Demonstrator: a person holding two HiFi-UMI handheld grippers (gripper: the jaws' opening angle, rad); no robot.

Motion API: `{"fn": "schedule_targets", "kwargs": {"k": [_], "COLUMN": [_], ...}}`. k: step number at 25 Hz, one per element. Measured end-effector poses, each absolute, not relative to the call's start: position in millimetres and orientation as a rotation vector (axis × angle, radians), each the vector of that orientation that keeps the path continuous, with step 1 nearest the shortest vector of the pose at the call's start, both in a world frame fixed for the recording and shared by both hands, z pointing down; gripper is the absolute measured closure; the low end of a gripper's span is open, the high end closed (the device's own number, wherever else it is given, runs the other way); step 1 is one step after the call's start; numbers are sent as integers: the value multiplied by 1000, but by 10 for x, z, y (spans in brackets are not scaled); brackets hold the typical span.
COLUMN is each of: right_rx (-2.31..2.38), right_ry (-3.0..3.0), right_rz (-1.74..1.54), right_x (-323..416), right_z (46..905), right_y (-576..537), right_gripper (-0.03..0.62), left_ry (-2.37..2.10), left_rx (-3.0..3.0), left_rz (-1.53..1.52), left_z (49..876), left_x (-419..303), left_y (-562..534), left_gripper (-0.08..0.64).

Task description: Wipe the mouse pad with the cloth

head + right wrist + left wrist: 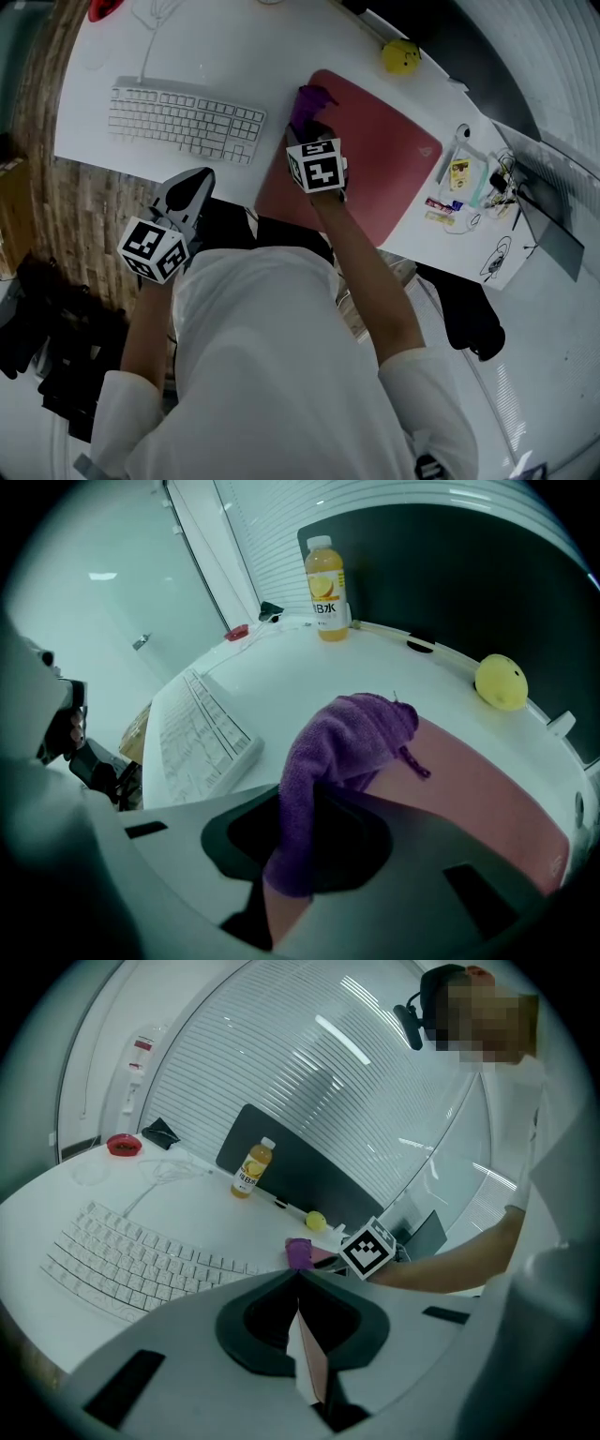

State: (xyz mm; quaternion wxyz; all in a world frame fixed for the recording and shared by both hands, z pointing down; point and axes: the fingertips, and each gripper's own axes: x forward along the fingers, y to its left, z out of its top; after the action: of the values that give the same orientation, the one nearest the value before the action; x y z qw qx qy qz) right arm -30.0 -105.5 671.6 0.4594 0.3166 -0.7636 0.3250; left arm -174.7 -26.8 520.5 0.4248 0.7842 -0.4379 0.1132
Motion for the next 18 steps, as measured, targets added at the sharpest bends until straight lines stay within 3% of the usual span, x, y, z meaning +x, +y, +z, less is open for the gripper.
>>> {"fn": "schedule_targets", "kwargs": {"k": [18], "right_rx": [535], "right_ry": [-2093], "right_rz": [669], "right_x": [-569], "right_z": [6382], "right_y": [-1285], "right_gripper": [510], "left_ry": [-1088], "left_rx": [1997], "left_rz": [338], "left_z": [5058], "left_x": [-1445], "left_y": [-359], "left_gripper": [541]}}
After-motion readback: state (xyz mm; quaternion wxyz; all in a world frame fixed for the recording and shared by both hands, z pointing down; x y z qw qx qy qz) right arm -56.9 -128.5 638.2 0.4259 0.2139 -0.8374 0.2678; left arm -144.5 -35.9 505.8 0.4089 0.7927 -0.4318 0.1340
